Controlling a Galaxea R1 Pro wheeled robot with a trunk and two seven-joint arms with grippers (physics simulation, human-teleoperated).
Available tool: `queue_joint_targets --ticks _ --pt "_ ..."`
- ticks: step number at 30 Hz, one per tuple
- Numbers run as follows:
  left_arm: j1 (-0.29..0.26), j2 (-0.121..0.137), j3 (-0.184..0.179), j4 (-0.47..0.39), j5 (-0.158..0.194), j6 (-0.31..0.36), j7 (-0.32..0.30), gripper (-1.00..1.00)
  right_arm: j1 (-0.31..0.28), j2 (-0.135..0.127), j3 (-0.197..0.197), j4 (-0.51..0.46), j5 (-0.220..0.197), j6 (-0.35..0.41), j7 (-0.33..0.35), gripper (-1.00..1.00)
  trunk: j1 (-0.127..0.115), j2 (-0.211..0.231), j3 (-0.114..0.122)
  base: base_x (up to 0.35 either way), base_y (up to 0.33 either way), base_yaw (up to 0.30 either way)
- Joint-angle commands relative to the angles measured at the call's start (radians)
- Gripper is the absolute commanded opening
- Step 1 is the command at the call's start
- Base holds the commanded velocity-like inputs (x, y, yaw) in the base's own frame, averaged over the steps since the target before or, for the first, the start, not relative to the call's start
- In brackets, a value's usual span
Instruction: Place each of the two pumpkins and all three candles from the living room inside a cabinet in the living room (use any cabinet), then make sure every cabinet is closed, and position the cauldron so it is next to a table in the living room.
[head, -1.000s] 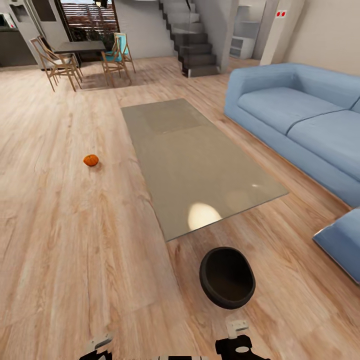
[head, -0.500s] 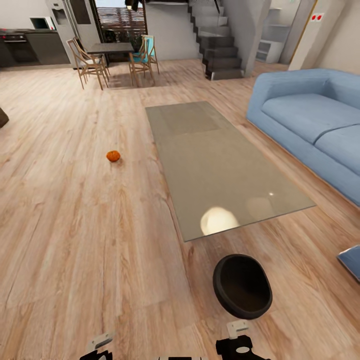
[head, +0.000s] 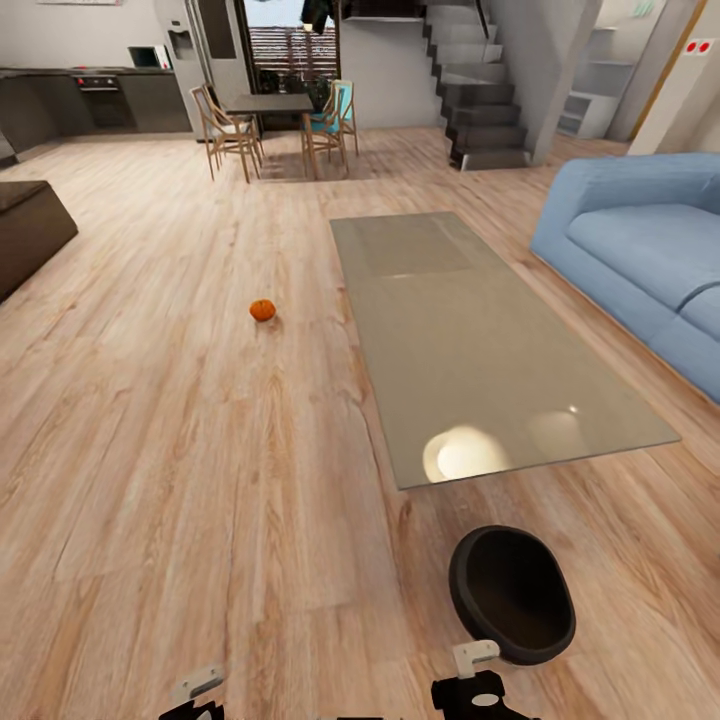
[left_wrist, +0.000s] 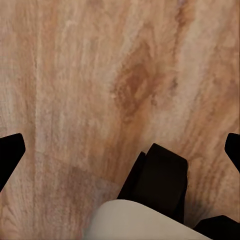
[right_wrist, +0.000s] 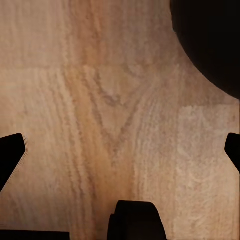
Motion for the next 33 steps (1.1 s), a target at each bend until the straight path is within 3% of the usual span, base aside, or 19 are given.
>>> queue_joint_targets --ticks 1,12,30,33 --pt "0.000 0.000 0.000 0.000 0.000 0.000 0.000 1.00 0.000 0.000 0.000 0.000 0.000 0.000 0.000 1.00 0.000 0.000 0.001 0.000 0.000 0.224" --pt "0.002 0.000 0.000 0.000 -0.001 0.000 0.000 1.00 0.000 0.001 0.000 -0.001 0.001 0.001 0.000 1.00 0.000 0.000 0.012 0.000 0.000 0.207" --pt "0.003 0.000 0.000 0.000 -0.001 0.000 0.000 1.00 0.003 0.004 0.000 -0.001 0.001 -0.003 0.009 1.00 0.000 0.000 0.022 0.000 0.000 0.039" --pt "0.003 0.000 0.000 0.000 -0.001 0.000 -0.001 1.00 0.005 0.004 0.000 0.000 -0.002 -0.040 0.008 1.00 0.000 0.000 0.026 0.000 0.000 0.179"
